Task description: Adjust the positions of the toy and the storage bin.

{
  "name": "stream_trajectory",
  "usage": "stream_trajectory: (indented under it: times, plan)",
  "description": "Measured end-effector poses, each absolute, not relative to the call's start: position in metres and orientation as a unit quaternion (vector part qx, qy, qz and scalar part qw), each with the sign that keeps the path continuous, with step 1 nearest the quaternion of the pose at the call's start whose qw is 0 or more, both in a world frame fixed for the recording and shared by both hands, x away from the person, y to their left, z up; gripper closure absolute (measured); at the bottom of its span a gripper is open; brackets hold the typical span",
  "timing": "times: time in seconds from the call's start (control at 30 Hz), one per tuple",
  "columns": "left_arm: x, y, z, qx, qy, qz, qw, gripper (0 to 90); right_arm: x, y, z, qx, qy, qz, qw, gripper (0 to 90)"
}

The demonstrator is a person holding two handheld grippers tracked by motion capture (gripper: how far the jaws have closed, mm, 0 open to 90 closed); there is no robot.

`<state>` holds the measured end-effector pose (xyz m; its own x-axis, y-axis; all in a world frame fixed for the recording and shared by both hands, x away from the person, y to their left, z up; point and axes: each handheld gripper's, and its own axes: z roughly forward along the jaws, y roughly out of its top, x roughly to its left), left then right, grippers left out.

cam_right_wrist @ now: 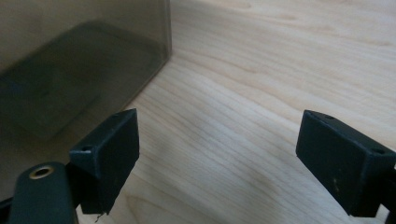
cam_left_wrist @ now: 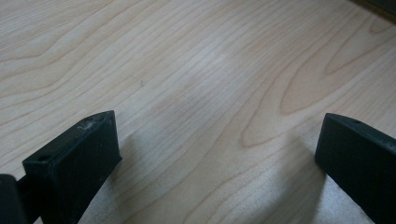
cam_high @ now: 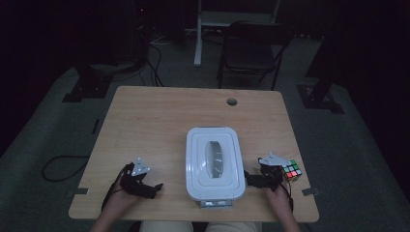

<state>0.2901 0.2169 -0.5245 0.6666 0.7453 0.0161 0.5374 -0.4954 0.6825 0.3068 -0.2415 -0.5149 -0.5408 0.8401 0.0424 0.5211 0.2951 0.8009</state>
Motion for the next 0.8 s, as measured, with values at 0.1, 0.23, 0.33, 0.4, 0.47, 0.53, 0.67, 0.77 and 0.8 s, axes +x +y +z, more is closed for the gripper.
stream_trajectory:
  times: [0.1, 0.23, 0.33, 0.4, 0.47, 0.53, 0.67, 0.77, 0.8]
  plan:
    - [0.289, 0.217, -0.525, 0.851, 0.374, 0.155, 0.333, 0.6, 0.31, -0.239, -0.519, 0.441, 0.781, 0.395, 0.199, 13.9]
    - [0.289, 0.217, -0.525, 0.852, 0.374, 0.155, 0.333, 0.6, 0.311, -0.236, -0.523, 0.443, 0.785, 0.385, 0.198, 13.9]
    - [0.289, 0.217, -0.525, 0.852, 0.373, 0.155, 0.333, 0.6, 0.313, -0.234, -0.526, 0.44, 0.795, 0.367, 0.197, 14.1]
    - [0.288, 0.217, -0.525, 0.852, 0.373, 0.154, 0.333, 0.6, 0.315, -0.233, -0.526, 0.442, 0.797, 0.359, 0.202, 14.2]
    - [0.288, 0.218, -0.525, 0.852, 0.373, 0.155, 0.332, 0.6, 0.318, -0.234, -0.527, 0.442, 0.803, 0.354, 0.186, 14.0]
    - [0.288, 0.218, -0.525, 0.851, 0.376, 0.156, 0.332, 0.6, 0.319, -0.233, -0.527, 0.444, 0.804, 0.347, 0.19, 13.9]
    - [0.287, 0.219, -0.525, 0.847, 0.384, 0.158, 0.331, 0.6, 0.319, -0.232, -0.527, 0.448, 0.802, 0.345, 0.19, 12.8]
    - [0.287, 0.22, -0.525, 0.847, 0.384, 0.158, 0.331, 0.6, 0.319, -0.232, -0.527, 0.448, 0.802, 0.345, 0.19, 12.8]
    - [0.287, 0.22, -0.525, 0.848, 0.384, 0.158, 0.331, 0.6, 0.319, -0.232, -0.527, 0.448, 0.802, 0.345, 0.19, 12.8]
